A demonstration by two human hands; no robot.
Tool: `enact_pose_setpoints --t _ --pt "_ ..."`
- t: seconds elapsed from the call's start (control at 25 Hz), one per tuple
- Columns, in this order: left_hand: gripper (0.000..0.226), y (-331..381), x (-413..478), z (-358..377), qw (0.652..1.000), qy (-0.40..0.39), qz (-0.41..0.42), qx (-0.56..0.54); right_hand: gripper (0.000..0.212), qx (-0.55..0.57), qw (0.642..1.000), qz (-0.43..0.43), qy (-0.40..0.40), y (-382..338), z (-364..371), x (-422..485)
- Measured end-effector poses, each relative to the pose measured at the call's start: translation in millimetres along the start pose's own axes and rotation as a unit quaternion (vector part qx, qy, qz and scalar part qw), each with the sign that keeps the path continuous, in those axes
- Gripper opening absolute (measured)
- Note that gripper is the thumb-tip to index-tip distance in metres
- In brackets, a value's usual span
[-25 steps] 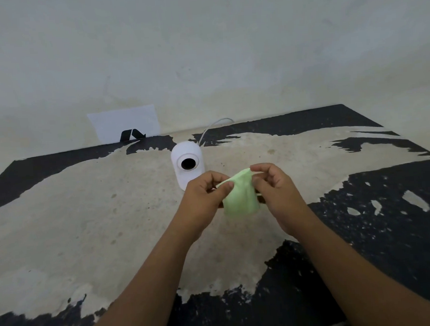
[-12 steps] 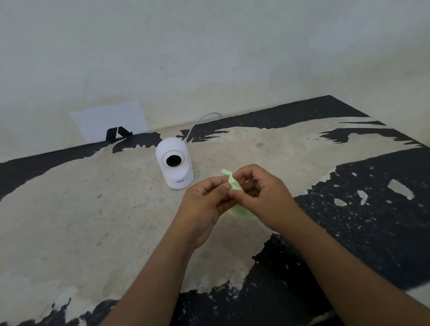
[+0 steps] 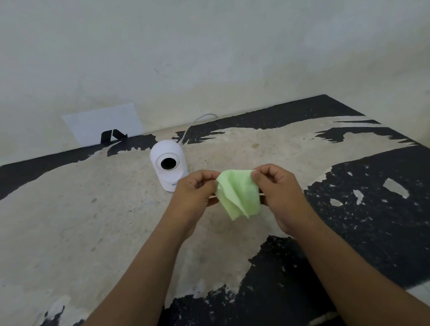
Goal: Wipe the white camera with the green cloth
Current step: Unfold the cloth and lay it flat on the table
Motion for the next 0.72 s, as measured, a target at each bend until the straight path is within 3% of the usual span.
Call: enact_pose_setpoints --t 0.12,0.24,0.4,0.52,0.64,0.72 --pt "0.026 13.7 12.0 -18.3 0.996 0.063 0.016 0.058 0.016 -0.031 0.998 0.036 0.051 10.3 -31.6 8.5" --pt "0.022 9.4 6.8 -5.3 0.997 0.033 -0.010 0.075 0.015 -0.148 0.988 0.014 0.040 2.2 -48.7 35.9" --pt "0.020 -15.8 -10.8 21.8 0.997 -0.033 -0.072 0.022 0.015 -0.241 0.969 -0.002 -0.054 -3.1 -29.3 81.5" --pt "0.018 -29.4 -19.5 35.1 0.990 -0.075 -0.114 -0.038 0.012 -0.332 0.929 -0.046 -0.156 -3.1 4.9 102.8" --pt "0.013 -41.6 -33.2 45.3 0.973 -0.138 -0.148 0.110 0.013 -0.394 0.881 -0.082 -0.247 7.2 40.4 107.5" --pt "0.014 -43.9 -37.2 44.2 0.946 -0.164 -0.132 0.247 0.020 -0.416 0.870 -0.087 -0.252 16.1 53.4 105.4"
Point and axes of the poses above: each hand's wrist, its own x-axis towards the middle knuckle, its own z-axis out of the palm, y = z × x, the point moved 10 cm from there along x, towards the middle knuckle, and after that the axes turned 12 degrees about -z, right-handed, at the moved point
